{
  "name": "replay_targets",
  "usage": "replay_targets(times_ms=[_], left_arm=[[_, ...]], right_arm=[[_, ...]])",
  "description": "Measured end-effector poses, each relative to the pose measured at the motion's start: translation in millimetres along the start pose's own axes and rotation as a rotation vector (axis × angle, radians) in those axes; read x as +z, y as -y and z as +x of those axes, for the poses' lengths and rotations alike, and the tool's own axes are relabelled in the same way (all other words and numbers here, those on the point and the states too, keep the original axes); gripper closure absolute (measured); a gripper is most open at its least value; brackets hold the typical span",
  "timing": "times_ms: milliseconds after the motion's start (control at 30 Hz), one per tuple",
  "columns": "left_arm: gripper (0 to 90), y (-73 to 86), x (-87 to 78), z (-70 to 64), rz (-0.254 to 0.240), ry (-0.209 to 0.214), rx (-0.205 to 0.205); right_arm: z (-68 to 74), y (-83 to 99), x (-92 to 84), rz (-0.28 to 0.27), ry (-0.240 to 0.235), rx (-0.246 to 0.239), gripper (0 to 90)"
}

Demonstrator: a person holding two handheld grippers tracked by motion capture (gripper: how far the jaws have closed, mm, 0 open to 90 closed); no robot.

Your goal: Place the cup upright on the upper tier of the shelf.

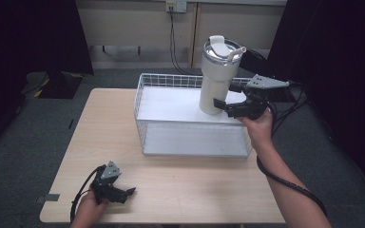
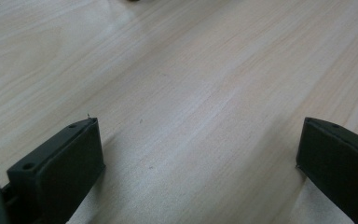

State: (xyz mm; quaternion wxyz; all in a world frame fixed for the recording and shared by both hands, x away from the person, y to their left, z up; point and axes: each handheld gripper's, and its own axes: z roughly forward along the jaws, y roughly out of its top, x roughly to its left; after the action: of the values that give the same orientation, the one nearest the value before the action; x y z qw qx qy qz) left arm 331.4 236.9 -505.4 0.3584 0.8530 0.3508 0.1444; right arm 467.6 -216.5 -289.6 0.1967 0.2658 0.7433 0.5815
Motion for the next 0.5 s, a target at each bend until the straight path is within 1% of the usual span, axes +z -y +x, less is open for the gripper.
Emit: replay_targets(times_ms=[100, 200, 333, 433, 500], left_arm=[[0.0, 0.0, 0.0, -0.1, -0.001, 0.0, -0.001], [0.0, 0.0, 0.0, -0.1, -0.001, 0.0, -0.001], [0.0, 0.0, 0.0, 0.0, 0.0, 0.0, -0.001], [0.0, 0.0, 0.0, -0.1, -0.001, 0.0, -0.001], [0.0, 0.0, 0.0, -0.1, -0.001, 0.0, -0.001]], right_arm=[[4.0, 2.8, -4.9, 0.012, -0.013, -0.005, 7.8], [10.8, 6.8, -10.7, 0.023, -0.039, -0.019, 7.8], [21.8, 11.5, -16.2, 0.032, -0.068, -0.05, 7.9], [27.8, 16.2, -18.8, 0.034, -0.09, -0.047, 7.9], [31.3, 20.0, -19.6, 0.05, -0.101, -0.051, 7.9]])
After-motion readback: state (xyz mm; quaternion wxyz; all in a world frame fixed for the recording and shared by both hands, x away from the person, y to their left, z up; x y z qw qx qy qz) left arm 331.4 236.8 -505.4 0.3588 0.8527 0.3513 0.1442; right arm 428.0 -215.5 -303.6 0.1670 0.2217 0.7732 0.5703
